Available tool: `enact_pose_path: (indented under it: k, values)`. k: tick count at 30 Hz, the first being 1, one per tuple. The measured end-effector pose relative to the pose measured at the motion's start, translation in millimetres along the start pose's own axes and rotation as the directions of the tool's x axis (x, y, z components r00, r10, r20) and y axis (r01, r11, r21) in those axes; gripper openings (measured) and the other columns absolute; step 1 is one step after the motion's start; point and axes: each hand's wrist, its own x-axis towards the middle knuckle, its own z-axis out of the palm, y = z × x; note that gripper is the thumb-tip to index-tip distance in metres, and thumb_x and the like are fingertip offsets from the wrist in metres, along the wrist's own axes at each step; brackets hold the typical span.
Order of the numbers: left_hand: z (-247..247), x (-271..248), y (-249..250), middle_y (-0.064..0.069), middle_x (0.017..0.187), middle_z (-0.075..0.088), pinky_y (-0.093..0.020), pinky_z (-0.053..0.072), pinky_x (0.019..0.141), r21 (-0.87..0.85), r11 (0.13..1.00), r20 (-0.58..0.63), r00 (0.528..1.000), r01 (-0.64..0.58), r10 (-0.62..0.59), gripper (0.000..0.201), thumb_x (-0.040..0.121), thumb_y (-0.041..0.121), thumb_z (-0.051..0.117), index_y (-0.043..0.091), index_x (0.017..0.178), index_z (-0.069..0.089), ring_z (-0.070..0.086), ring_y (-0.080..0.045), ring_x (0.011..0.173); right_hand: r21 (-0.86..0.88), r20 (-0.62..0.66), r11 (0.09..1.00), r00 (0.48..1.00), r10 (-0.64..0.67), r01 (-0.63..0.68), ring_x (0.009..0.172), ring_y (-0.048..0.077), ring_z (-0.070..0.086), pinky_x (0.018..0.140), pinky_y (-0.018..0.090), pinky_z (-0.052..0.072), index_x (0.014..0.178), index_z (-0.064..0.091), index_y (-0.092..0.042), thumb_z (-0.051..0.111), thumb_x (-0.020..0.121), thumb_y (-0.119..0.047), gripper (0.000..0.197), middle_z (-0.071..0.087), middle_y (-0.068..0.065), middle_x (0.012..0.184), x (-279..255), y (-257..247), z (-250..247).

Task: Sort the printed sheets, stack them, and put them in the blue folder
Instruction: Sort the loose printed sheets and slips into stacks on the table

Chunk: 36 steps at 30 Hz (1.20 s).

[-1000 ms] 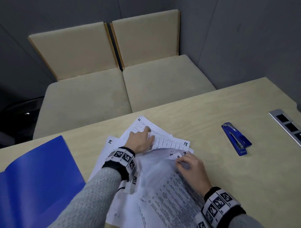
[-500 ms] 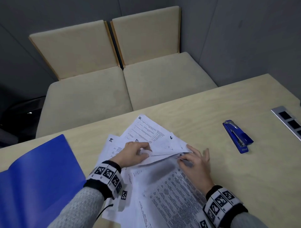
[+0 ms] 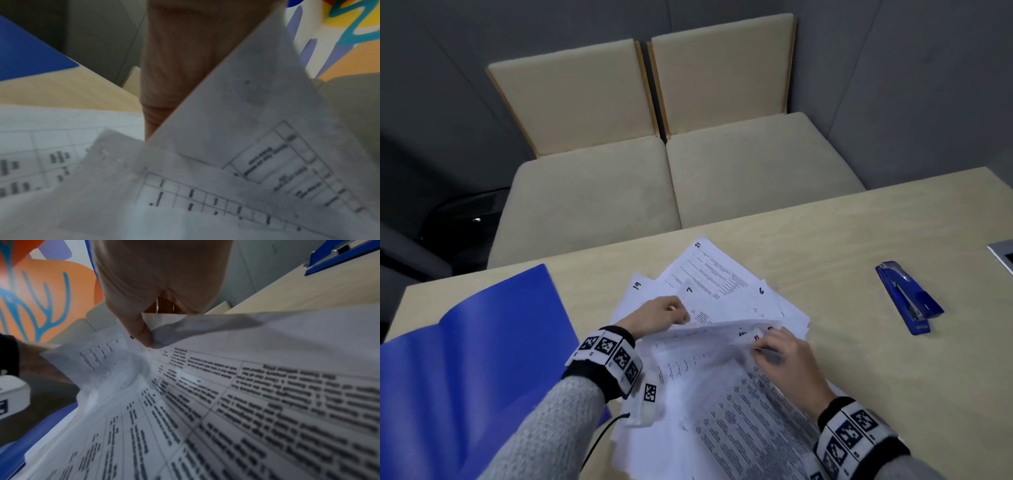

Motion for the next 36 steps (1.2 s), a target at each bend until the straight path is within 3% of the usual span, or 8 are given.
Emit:
enact_pose_path:
  k: [4,10,17,20,26,29,32,36]
  values:
    - [-3,6,-25,-0.003,0.109,0.043,-0.030,0.048,0.074,0.039,0.986,-0.338,0.931,0.161,-0.139,0.041,0.077,0.024,0.073,0.016,0.108,0.046,0.058,-0.022,0.083,-0.023,0.027,0.998,0.998,-0.064,0.064,0.074,0.013,0.056,0.067,0.021,0.046,0.075,0.069,-0.014,0.073,0.078,-0.005,0.010,0.060,-0.010,0.071,1,-4,4]
    - [4,5,-34,-0.005,0.075,0.060,-0.027,0.036,0.059,0.077,0.996,-0.295,0.956,0.033,-0.009,0.032,0.071,0.030,0.079,0.011,0.083,0.057,0.052,-0.019,0.068,-0.022,0.071,0.994,0.992,-0.107,0.109,0.074,0.001,0.047,0.065,0.012,0.040,0.077,0.068,-0.016,0.072,0.080,-0.010,0.008,0.048,-0.025,0.072,-5,-5,9]
    - [5,0,-22,-0.001,0.062,0.059,-0.031,0.039,0.057,0.223,0.965,-0.500,0.835,-0.135,0.232,0.021,0.087,0.022,0.061,0.009,0.070,0.061,0.050,-0.019,0.061,-0.041,0.050,0.992,0.992,-0.116,0.118,0.070,0.011,0.052,0.077,0.023,0.042,0.076,0.066,-0.017,0.070,0.082,-0.012,0.009,0.052,-0.016,0.071,-7,-9,9]
    - [1,5,-16,-0.004,0.061,0.059,-0.030,0.037,0.059,0.350,0.921,-0.509,0.791,-0.170,0.340,0.034,0.094,0.026,0.054,0.007,0.066,0.060,0.051,-0.022,0.060,-0.038,0.055,0.991,0.990,-0.126,0.128,0.071,0.004,0.047,0.075,0.012,0.037,0.076,0.066,-0.017,0.070,0.081,-0.012,0.008,0.048,-0.021,0.071,-7,-10,10]
    - [7,0,-8,-0.008,0.100,0.065,-0.036,0.053,0.056,0.551,0.783,-0.484,0.655,-0.287,0.580,0.024,0.096,0.024,0.052,0.014,0.109,0.069,0.064,-0.027,0.068,-0.034,0.022,0.994,0.995,-0.099,0.100,0.071,-0.001,0.046,0.080,0.007,0.032,0.074,0.065,-0.019,0.065,0.082,-0.017,0.008,0.052,-0.018,0.070,-5,-10,12]
    - [13,-5,-10,-0.006,0.092,0.058,-0.034,0.047,0.046,0.579,0.759,-0.486,0.621,-0.298,0.615,0.030,0.096,0.032,0.040,0.015,0.105,0.064,0.060,-0.025,0.061,-0.041,0.007,0.994,0.995,-0.096,0.096,0.071,-0.003,0.047,0.080,0.007,0.032,0.073,0.066,-0.019,0.066,0.081,-0.017,0.008,0.050,-0.021,0.069,-4,-9,12]
    - [19,-10,-14,-0.002,0.093,0.059,-0.031,0.047,0.048,0.623,0.734,-0.496,0.590,-0.270,0.637,0.010,0.093,0.027,0.047,0.019,0.092,0.054,0.060,-0.025,0.081,-0.073,-0.041,0.992,0.993,-0.108,0.105,0.074,-0.003,0.048,0.092,0.013,0.034,0.071,0.066,-0.018,0.070,0.077,-0.013,0.008,0.052,-0.023,0.069,0,-7,15]
    - [25,-18,-29,-0.009,0.115,0.057,-0.032,0.046,0.073,0.581,0.749,-0.518,0.566,-0.318,0.642,0.007,0.084,0.008,0.059,0.012,0.084,0.054,0.052,-0.029,0.107,-0.089,-0.072,0.992,0.993,-0.093,0.087,0.071,0.004,0.053,0.105,0.026,0.034,0.071,0.068,-0.016,0.072,0.076,-0.009,0.010,0.060,-0.015,0.069,10,-1,19]
